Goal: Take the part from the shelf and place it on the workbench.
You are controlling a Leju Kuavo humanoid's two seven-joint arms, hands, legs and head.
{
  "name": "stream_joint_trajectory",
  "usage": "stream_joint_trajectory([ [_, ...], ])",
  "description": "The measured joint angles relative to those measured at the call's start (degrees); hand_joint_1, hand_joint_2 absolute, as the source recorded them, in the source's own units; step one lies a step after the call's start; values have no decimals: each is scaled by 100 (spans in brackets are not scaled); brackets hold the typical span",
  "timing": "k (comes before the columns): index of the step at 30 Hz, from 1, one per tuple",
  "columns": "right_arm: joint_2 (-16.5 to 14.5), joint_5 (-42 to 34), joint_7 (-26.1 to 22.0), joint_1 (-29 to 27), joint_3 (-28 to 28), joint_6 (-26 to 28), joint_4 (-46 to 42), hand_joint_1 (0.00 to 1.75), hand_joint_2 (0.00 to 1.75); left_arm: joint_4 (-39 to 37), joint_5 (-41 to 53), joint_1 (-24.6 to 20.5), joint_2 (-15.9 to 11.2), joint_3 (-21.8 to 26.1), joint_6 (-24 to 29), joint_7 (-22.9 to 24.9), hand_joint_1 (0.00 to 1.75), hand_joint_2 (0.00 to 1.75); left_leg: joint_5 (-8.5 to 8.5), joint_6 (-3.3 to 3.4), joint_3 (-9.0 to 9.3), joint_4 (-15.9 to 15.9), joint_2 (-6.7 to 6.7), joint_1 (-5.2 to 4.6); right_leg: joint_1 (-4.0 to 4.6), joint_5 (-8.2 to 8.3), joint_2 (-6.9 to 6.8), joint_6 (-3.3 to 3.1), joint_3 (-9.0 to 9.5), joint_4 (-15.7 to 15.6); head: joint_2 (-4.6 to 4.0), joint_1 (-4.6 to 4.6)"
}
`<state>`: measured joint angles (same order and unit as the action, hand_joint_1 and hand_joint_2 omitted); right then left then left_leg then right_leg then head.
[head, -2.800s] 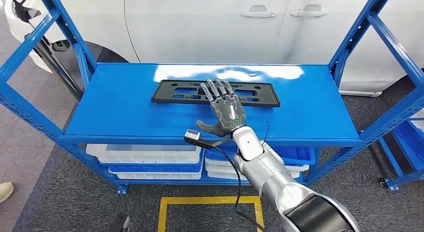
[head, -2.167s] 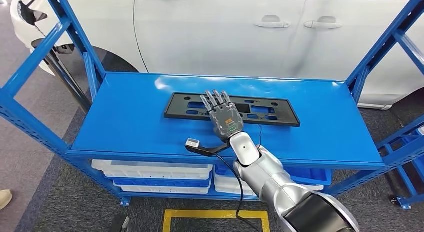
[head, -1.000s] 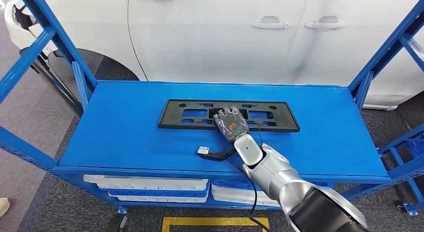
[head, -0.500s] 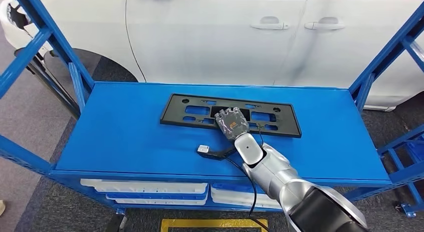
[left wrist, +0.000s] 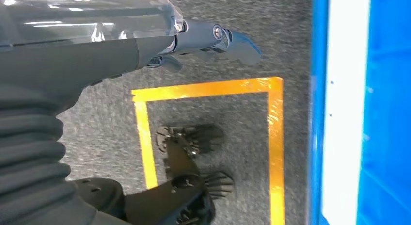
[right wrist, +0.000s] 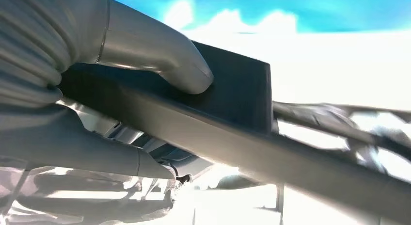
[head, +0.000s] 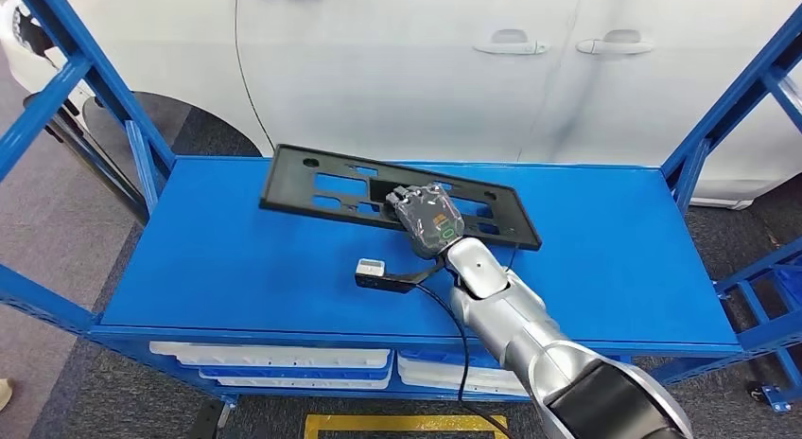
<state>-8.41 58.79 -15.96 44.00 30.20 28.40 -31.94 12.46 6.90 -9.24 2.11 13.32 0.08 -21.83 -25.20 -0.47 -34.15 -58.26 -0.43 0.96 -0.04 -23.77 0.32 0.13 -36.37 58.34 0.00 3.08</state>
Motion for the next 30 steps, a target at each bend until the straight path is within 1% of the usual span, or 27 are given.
stream_joint_trajectory([
  [1,-10,-1152,-776,-258,-229,-526,-675,175,175,0,-82,3,-2,54,-26,-72,0,175,-30,-28,14,-10,2,11,0,0,-7,-31,30,-33,0,0],
  [2,-13,-2557,-1455,-565,-432,-1153,-1489,175,175,0,-194,7,-2,128,-80,-152,0,175,-116,-51,-3,-95,4,21,-3,-1,-20,-70,70,-70,0,0],
  [3,-9,-4083,-1897,-884,-581,-1773,-2341,175,175,0,-316,12,-3,216,-162,-237,0,175,-264,-66,-71,-300,5,27,-10,-4,-39,-108,112,-104,-1,0],
  [4,6,-5748,-2133,-1202,-683,-2405,-3211,175,175,0,-429,20,-4,312,-256,-325,0,175,-460,-73,-197,-625,10,31,-2,-19,-62,-138,146,-118,-1,0],
  [5,40,-7329,-2211,-1534,-756,-3008,-4010,175,175,0,-516,33,-8,410,-345,-406,0,175,-662,-82,-362,-1021,10,29,8,-40,-88,-163,172,-122,-1,1],
  [6,85,-8702,-2210,-1857,-810,-3588,-4741,175,175,0,-577,58,-14,496,-420,-478,0,175,-800,-93,-514,-1375,11,30,18,-61,-110,-176,192,-119,-1,0],
  [7,141,-9800,-2215,-2166,-852,-4116,-5391,175,175,0,-612,99,-22,572,-473,-539,0,175,-837,-105,-600,-1577,15,33,22,-81,-123,-180,207,-114,-1,0],
  [8,186,-10533,-2219,-2444,-881,-4532,-5919,175,175,0,-633,148,-34,636,-503,-588,0,175,-758,-115,-584,-1560,18,38,19,-98,-120,-178,218,-104,-1,0],
  [9,213,-10985,-2219,-2676,-890,-4867,-6383,175,175,0,-650,191,-44,690,-517,-630,0,175,-589,-120,-471,-1336,21,45,11,-116,-100,-171,226,-87,0,0],
  [10,227,-11102,-2218,-2859,-872,-5104,-6759,175,175,0,-662,221,-54,742,-521,-666,0,175,-374,-116,-284,-950,22,50,0,-135,-69,-156,231,-63,0,1],
  [11,231,-10905,-2217,-2992,-827,-5260,-7045,175,175,0,-671,232,-61,785,-515,-692,0,175,-223,-102,-106,-581,21,44,0,-152,-34,-133,230,-31,0,1],
  [12,233,-10398,-2216,-3086,-769,-5344,-7255,175,175,0,-673,224,-64,823,-504,-705,0,175,-144,-77,35,-289,17,36,-1,-163,1,-104,218,1,0,1],
  [13,237,-9684,-2215,-3154,-712,-5376,-7403,175,175,0,-666,210,-66,856,-487,-711,0,175,-121,-49,113,-120,13,23,1,-164,24,-73,202,27,0,0],
  [15,254,-8139,-2215,-3219,-619,-5363,-7565,175,175,0,-637,182,-67,903,-428,-701,0,175,-142,7,137,-60,6,10,1,-140,47,-13,175,36,0,0],
  [16,272,-7571,-2215,-3228,-578,-5349,-7611,175,175,0,-615,171,-63,915,-398,-689,0,175,-114,39,133,-48,13,22,-2,-150,47,15,170,46,0,0],
  [17,297,-7262,-2215,-3225,-539,-5321,-7642,175,175,0,-595,160,-60,921,-368,-677,0,175,-85,76,129,-26,18,37,-2,-216,44,43,150,101,0,0],
  [18,330,-7189,-2215,-3217,-499,-5265,-7663,175,175,0,-569,146,-57,922,-345,-666,0,175,-54,114,119,-3,23,52,-5,-353,39,69,94,253,0,-1],
  [19,367,-7284,-2215,-3209,-464,-5184,-7681,175,175,0,-543,132,-54,923,-325,-656,0,175,-26,143,101,9,28,58,-17,-560,33,93,-9,525,0,-1],
  [21,438,-7548,-2217,-3202,-404,-5018,-7712,175,175,0,-497,114,-56,924,-298,-645,0,175,17,168,38,7,28,45,-40,-985,27,132,-277,1255,0,-2],
  [22,466,-7601,-2217,-3204,-376,-4955,-7727,175,175,0,-479,110,-57,925,-292,-636,0,175,37,168,4,0,30,38,-51,-1089,26,145,-351,1513,0,-2],
  [23,490,-7609,-2217,-3205,-349,-4903,-7741,175,175,0,-461,107,-58,925,-288,-626,0,175,57,163,-29,-8,33,34,-59,-1080,25,152,-329,1576,0,-2],
  [24,515,-7586,-2217,-3204,-315,-4834,-7758,175,175,0,-438,102,-58,926,-284,-614,0,175,77,155,-60,-16,33,32,-65,-966,24,149,-185,1400,0,-2],
  [25,535,-7550,-2217,-3202,-280,-4766,-7777,175,175,0,-419,96,-58,926,-278,-602,0,175,96,143,-85,-24,32,32,-69,-808,23,140,37,1072,0,-2],
  [27,568,-7436,-2217,-3183,-205,-4609,-7819,175,175,0,-392,82,-57,926,-265,-591,0,175,140,97,-123,-32,25,26,-54,-590,25,100,512,300,0,-1],
  [28,575,-7370,-2217,-3173,-177,-4532,-7833,175,175,0,-385,78,-56,926,-262,-590,0,175,166,64,-132,-30,22,24,-38,-547,27,78,634,79,0,-1],
  [29,581,-7303,-2218,-3160,-151,-4455,-7843,175,175,0,-379,75,-56,926,-260,-589,0,175,196,25,-141,-23,21,24,-19,-535,30,57,684,-34,0,0],
  [30,585,-7236,-2218,-3151,-132,-4380,-7846,175,175,0,-369,75,-56,926,-257,-589,0,175,231,-16,-144,-9,18,25,-2,-501,31,32,666,-39,0,1],
])
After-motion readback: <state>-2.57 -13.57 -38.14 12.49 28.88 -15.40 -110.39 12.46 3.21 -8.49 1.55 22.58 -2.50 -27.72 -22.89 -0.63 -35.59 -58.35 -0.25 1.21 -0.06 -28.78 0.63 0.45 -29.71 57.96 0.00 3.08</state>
